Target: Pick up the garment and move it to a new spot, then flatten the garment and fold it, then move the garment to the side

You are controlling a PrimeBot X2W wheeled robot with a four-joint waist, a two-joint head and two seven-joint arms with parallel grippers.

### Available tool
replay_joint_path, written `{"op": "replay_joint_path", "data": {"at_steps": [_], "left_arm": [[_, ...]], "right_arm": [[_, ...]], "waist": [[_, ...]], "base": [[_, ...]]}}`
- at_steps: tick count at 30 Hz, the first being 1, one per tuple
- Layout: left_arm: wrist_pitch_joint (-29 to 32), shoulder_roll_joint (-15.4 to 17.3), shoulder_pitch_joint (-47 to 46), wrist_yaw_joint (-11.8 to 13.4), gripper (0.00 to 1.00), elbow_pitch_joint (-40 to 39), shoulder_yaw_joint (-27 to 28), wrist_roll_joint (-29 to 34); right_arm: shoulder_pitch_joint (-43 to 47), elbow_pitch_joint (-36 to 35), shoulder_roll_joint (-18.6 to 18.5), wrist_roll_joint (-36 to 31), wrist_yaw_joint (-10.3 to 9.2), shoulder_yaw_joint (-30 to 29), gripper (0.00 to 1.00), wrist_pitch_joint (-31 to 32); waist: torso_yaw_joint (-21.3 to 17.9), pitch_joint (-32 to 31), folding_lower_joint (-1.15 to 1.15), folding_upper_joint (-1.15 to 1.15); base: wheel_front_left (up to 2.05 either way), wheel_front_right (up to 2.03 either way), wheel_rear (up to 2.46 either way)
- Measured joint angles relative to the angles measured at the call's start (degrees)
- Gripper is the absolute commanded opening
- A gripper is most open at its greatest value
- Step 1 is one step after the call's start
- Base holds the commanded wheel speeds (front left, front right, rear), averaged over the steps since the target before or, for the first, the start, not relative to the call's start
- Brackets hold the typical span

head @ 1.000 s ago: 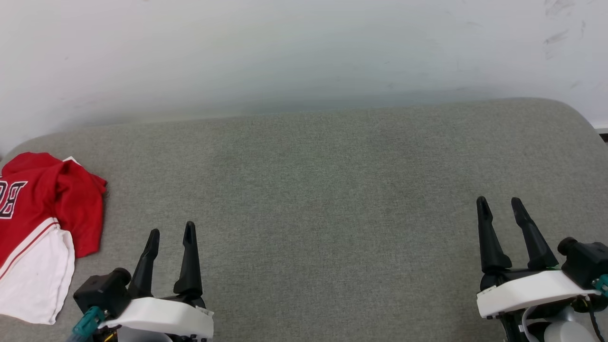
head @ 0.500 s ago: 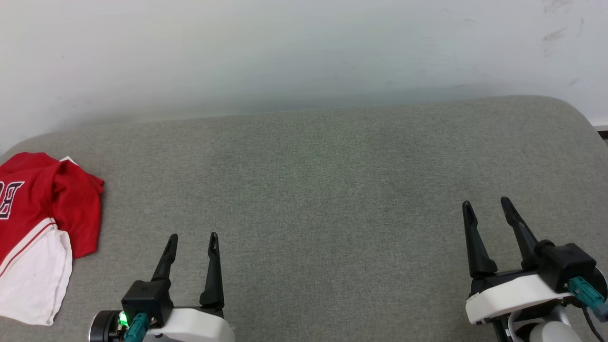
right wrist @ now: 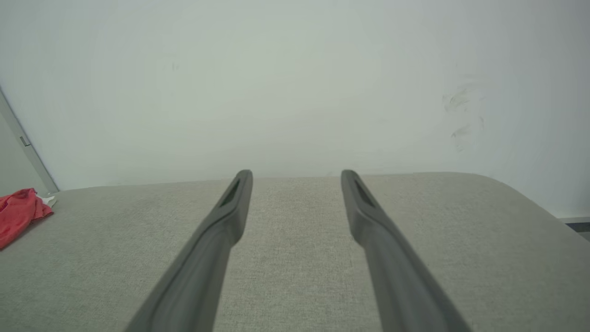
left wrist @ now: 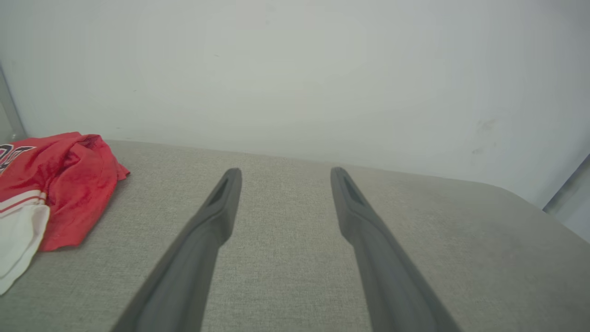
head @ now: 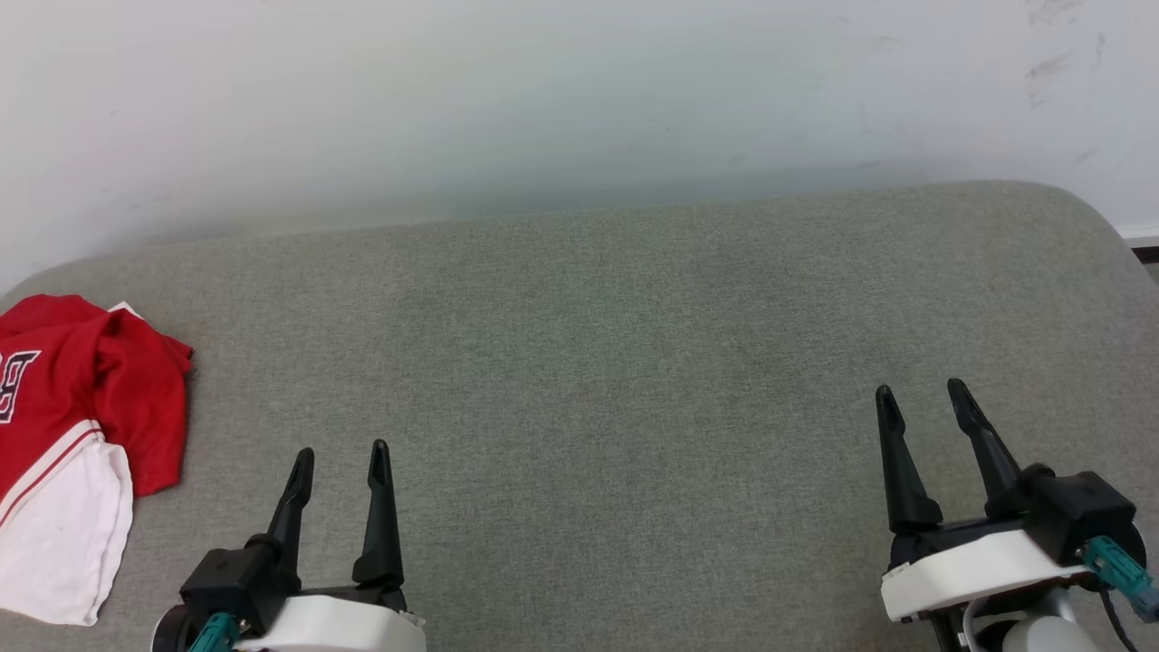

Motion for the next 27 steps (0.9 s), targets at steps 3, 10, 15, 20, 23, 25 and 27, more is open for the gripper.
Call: {"op": "replay_joint_path", "data": {"at_steps": [3, 10, 15, 20, 23, 25, 27], "left_arm": [[-0.5, -1.4, 0.7, -3.1, 1.0, -0.1, 2.6, 1.6], [-1.1, -3.4, 1.9, -7.9, 1.0, 1.7, 5.7, 6.2], [-1.6, -3.7, 2.1, -8.3, 1.0, 3.4, 5.4, 11.1], [-2.1, -3.8, 2.2, -8.5, 1.0, 3.4, 5.3, 12.8], [-2.4, -3.8, 2.3, -8.9, 1.0, 3.2, 5.4, 13.7], [-2.6, -3.9, 2.3, -9.1, 1.0, 2.8, 5.7, 13.9], [-2.7, -3.9, 2.3, -9.3, 1.0, 2.7, 5.9, 13.7]], "right_arm": [[0.2, 1.0, 0.0, 3.0, 0.01, 0.2, 1.0, -0.4], [0.3, 2.9, 0.0, 4.9, 0.0, 1.1, 1.0, -1.2], [0.3, 3.8, 0.0, 3.4, 0.01, 1.0, 1.0, -1.8], [0.2, 4.2, 0.0, 2.2, 0.01, 1.1, 1.0, -2.3], [0.2, 4.4, 0.0, 1.4, 0.01, 1.3, 1.0, -2.5], [0.2, 4.5, 0.0, 0.9, 0.01, 1.4, 1.0, -2.8], [0.2, 4.5, 0.0, 0.8, 0.01, 1.4, 1.0, -2.8]], "waist": [[-0.1, 0.0, 0.0, 0.0], [-0.5, 0.1, 0.0, 0.0], [-0.8, 0.0, 0.0, 0.0], [-1.1, 0.0, 0.0, 0.0], [-1.3, 0.1, 0.0, 0.0], [-1.3, 0.2, 0.0, 0.0], [-1.3, 0.2, 0.0, 0.0]], "base": [[0.0, 0.0, 0.0], [0.0, 0.0, 0.0], [0.0, 0.0, 0.0], [0.0, 0.0, 0.0], [0.0, 0.0, 0.0], [0.0, 0.0, 0.0], [0.0, 0.0, 0.0]]}}
